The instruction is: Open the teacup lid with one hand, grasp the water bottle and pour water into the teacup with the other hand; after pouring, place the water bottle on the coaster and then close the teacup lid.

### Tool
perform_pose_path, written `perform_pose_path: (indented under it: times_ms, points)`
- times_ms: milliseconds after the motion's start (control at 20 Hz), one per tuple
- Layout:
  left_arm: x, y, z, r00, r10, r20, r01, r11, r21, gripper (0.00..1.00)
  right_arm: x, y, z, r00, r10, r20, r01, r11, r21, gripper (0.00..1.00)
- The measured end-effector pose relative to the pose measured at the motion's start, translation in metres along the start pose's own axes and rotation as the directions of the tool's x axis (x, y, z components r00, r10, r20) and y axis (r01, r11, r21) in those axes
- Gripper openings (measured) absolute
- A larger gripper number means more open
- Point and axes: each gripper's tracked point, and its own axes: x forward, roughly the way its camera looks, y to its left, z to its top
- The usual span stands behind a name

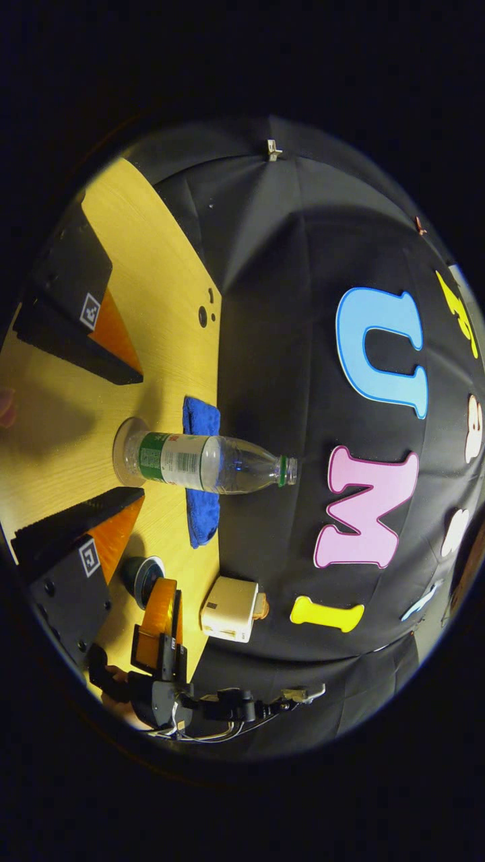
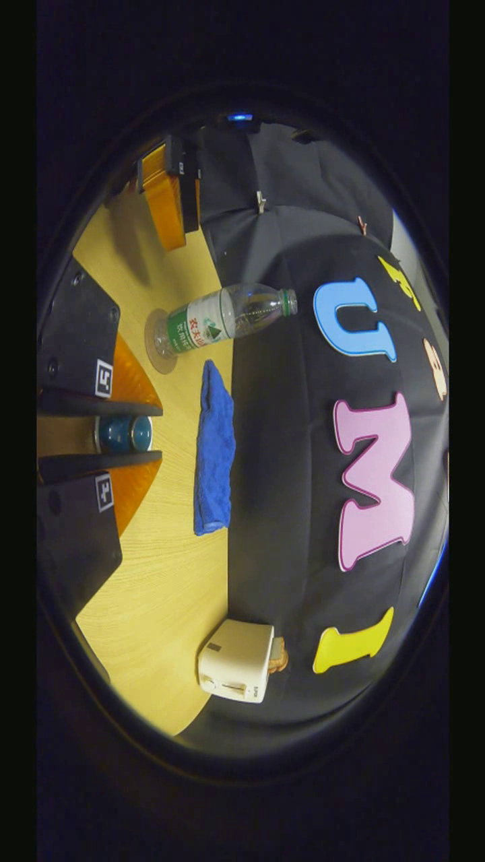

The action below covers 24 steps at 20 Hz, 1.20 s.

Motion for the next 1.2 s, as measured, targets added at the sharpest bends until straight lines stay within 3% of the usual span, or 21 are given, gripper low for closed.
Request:
perform_pose_path:
  times_ms: [250, 300, 450, 600, 700, 750, 800, 1200]
  points:
    - [0.001, -0.005, -0.002, 1.000, -0.010, -0.002, 0.010, 1.000, 0.004, 0.96, 0.002, 0.003, -0.005, 1.000, 0.000, -0.012, 0.000, 0.999, -0.047, 0.27]
    - [0.001, -0.004, -0.002, 1.000, -0.010, -0.004, 0.010, 1.000, 0.005, 0.96, 0.002, 0.003, -0.006, 1.000, -0.004, -0.015, 0.003, 0.999, -0.050, 0.32]
    - [0.001, -0.005, -0.002, 1.000, -0.006, -0.003, 0.006, 1.000, 0.004, 0.96, 0.000, -0.001, -0.006, 1.000, -0.024, -0.017, 0.023, 0.997, -0.068, 0.35]
    - [-0.001, -0.003, -0.001, 1.000, 0.003, -0.004, -0.003, 1.000, 0.004, 0.96, 0.000, -0.001, -0.008, 0.999, -0.021, -0.025, 0.019, 0.998, -0.054, 0.52]
    - [-0.002, -0.003, 0.001, 1.000, 0.014, -0.004, -0.014, 1.000, 0.003, 0.96, -0.006, 0.000, -0.002, 1.000, -0.024, -0.010, 0.023, 0.999, -0.047, 0.77]
    - [-0.003, -0.003, 0.001, 1.000, 0.020, -0.007, -0.020, 1.000, 0.000, 0.96, -0.009, 0.000, 0.004, 1.000, -0.028, 0.006, 0.028, 0.998, -0.050, 0.95]
    - [-0.005, -0.002, 0.003, 1.000, 0.026, -0.008, -0.026, 1.000, -0.003, 0.95, -0.013, 0.000, 0.014, 0.999, -0.032, 0.026, 0.033, 0.998, -0.055, 1.00]
    - [-0.040, -0.015, 0.057, 0.998, 0.068, -0.001, -0.068, 0.998, 0.000, 0.96, -0.081, 0.004, 0.105, 0.991, -0.103, 0.089, 0.107, 0.994, -0.033, 1.00]
